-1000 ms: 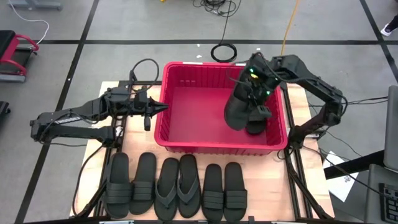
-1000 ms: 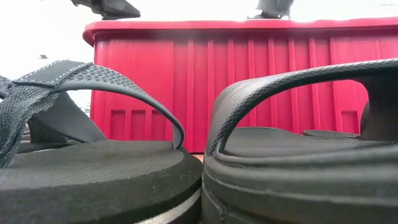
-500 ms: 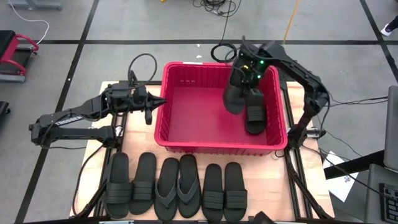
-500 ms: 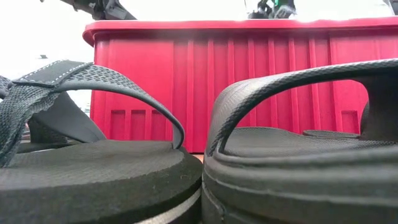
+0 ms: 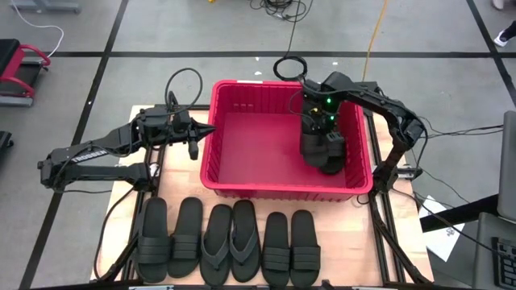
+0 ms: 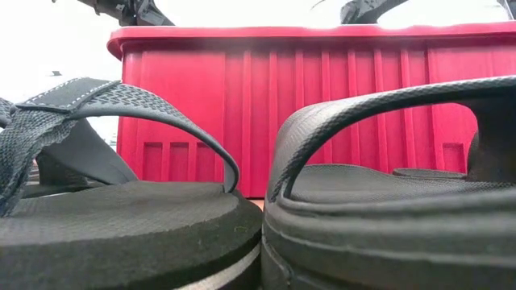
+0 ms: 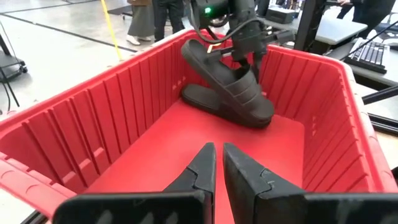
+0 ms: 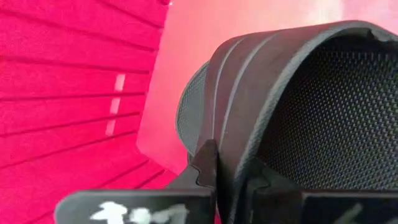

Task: Pick and place slides into bin
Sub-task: Put the slide into the bin

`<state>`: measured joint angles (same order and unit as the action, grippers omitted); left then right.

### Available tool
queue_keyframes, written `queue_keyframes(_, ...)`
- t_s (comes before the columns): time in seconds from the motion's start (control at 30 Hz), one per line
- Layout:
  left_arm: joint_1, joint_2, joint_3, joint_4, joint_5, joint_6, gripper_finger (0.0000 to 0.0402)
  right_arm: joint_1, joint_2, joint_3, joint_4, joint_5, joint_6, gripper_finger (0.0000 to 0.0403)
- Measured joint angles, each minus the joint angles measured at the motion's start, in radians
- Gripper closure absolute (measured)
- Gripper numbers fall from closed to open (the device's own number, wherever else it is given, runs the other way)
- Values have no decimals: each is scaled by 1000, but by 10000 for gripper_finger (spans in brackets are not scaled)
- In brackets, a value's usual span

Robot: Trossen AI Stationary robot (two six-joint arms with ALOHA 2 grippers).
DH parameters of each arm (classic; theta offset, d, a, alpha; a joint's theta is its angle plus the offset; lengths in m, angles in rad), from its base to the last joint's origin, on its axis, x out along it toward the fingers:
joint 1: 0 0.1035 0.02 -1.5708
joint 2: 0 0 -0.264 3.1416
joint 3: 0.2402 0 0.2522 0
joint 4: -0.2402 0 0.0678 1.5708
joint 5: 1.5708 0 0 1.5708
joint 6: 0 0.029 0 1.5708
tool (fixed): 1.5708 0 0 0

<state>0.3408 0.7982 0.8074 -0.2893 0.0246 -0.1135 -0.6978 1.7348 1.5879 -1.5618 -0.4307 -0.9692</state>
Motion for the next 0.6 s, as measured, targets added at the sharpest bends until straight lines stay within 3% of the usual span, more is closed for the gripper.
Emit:
queue_keyframes(0.33, 0, 0, 0, -2, 0, 9, 376, 39, 4, -55, 218, -102, 73, 396)
queue_keyframes(0.6, 0, 0, 0, -32, -1, 14, 376, 43, 89, -55, 208, -120, 70, 397)
